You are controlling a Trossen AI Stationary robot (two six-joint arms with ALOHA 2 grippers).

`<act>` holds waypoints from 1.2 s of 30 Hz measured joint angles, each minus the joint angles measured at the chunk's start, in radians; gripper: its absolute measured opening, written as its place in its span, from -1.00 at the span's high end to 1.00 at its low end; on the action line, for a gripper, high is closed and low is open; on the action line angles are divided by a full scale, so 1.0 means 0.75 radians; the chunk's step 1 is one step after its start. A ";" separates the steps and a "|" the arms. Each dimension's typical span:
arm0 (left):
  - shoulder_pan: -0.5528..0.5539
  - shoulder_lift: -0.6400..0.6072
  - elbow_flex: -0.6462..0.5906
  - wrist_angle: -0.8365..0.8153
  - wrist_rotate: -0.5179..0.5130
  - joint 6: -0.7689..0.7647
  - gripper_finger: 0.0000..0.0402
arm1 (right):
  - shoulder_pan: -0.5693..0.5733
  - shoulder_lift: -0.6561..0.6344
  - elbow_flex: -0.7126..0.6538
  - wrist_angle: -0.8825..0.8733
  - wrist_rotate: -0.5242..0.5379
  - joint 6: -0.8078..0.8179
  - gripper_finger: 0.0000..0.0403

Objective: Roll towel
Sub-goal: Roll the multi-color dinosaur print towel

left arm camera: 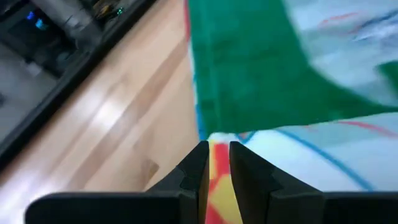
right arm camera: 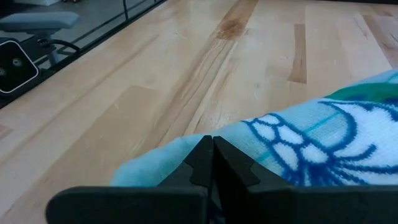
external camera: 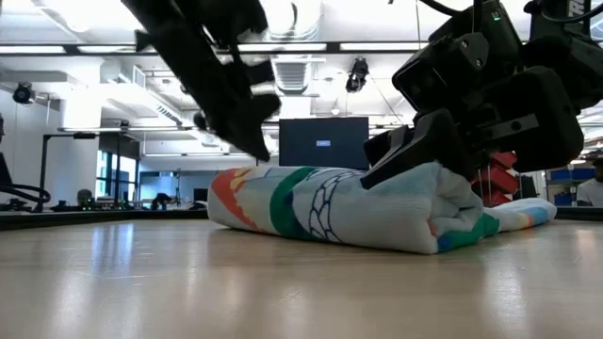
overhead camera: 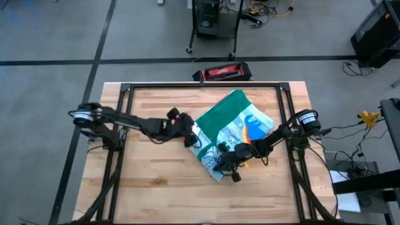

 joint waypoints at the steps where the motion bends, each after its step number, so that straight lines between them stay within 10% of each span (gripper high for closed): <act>1: 0.021 0.028 0.000 0.023 0.005 -0.031 0.76 | 0.000 0.000 0.000 0.000 0.000 0.000 1.00; 9: 0.211 0.144 0.039 0.170 0.281 -0.178 0.77 | -0.001 0.000 0.002 -0.002 0.003 -0.001 1.00; 36: 0.177 0.255 0.126 -0.051 0.161 -0.261 1.00 | 0.006 -0.003 0.008 -0.024 0.011 -0.019 1.00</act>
